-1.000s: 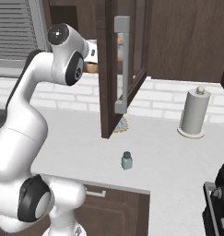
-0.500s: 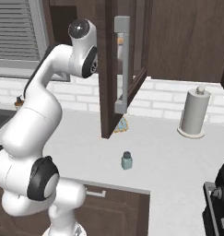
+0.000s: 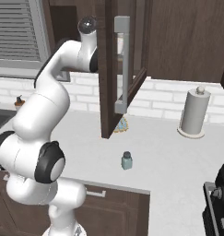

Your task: Put the shaker and condiment bottle from the counter next to their counterparts in the cabinet.

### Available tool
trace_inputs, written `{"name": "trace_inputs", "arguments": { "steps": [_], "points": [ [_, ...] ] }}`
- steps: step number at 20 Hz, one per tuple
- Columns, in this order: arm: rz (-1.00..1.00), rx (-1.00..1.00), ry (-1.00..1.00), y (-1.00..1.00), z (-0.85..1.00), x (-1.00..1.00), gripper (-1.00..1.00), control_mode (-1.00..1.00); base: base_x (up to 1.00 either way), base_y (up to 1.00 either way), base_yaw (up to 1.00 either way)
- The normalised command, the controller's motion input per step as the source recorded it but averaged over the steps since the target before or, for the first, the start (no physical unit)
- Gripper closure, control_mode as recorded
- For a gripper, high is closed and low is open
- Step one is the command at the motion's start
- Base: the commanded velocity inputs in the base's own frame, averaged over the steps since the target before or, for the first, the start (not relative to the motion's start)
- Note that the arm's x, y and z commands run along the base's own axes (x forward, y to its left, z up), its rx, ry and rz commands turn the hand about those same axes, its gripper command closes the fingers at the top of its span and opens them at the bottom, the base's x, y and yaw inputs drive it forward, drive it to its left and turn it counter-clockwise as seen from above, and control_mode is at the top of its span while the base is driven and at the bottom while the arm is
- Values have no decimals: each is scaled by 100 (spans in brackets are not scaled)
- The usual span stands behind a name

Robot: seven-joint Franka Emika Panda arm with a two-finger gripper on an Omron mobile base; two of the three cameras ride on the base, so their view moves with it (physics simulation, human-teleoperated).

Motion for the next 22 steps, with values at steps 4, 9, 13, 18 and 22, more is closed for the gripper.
{"name": "trace_inputs", "arguments": {
  "steps": [4,9,13,18,22],
  "points": [
    [0,0,0,-7,-2,20,100,-100,0,0,0],
    [0,0,0,-4,-22,13,100,-100,0,0,0],
    [0,0,0,-8,-17,22,100,-100,0,0,0],
    [0,0,-2,-6,-13,20,100,-100,0,0,0],
    [0,0,-1,-11,-16,8,100,-100,0,0,0]
  ]
}}
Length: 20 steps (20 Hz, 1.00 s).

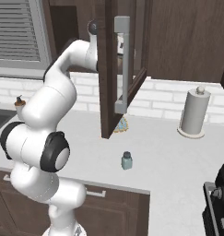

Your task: Put the shaker and condiment bottle from the counter next to their counterparts in the cabinet.

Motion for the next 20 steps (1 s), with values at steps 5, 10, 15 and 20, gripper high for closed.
{"name": "trace_inputs", "arguments": {
  "steps": [5,10,15,20],
  "points": [
    [0,0,-1,-5,-28,12,100,-100,0,0,0],
    [-1,0,-1,0,-25,22,-100,-100,0,0,0],
    [0,0,-4,0,-19,1,-100,-100,0,0,0],
    [0,0,-5,0,-1,-33,-100,-100,0,0,0]
  ]
}}
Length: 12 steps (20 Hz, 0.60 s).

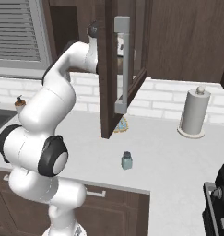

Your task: Put the shaker and condiment bottle from the counter next to their counterparts in the cabinet.

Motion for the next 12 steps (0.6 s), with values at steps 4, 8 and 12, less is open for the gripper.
{"name": "trace_inputs", "arguments": {
  "steps": [4,8,12],
  "points": [
    [0,3,0,4,3,-57,-100,-100,0,0,0],
    [0,0,0,16,2,-60,-100,-100,0,0,0],
    [-1,0,-2,38,1,-65,-100,-100,0,0,0]
  ]
}}
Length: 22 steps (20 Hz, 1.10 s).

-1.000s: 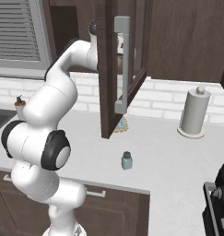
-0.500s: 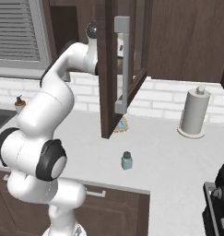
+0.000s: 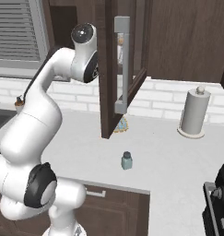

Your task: Put the shaker and condiment bottle from the counter next to their counterparts in the cabinet.

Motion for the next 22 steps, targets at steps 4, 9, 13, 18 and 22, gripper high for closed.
{"name": "trace_inputs", "arguments": {
  "steps": [4,9,13,18,22],
  "points": [
    [-1,0,-5,39,8,-78,-100,-100,0,0,0],
    [-14,0,-2,8,3,-96,-100,-100,0,0,0],
    [-21,0,0,8,0,-86,-100,-100,0,0,0],
    [-8,0,0,36,-21,-56,-100,-100,0,0,0],
    [-1,-1,0,33,-70,-35,-100,-100,0,0,0]
  ]
}}
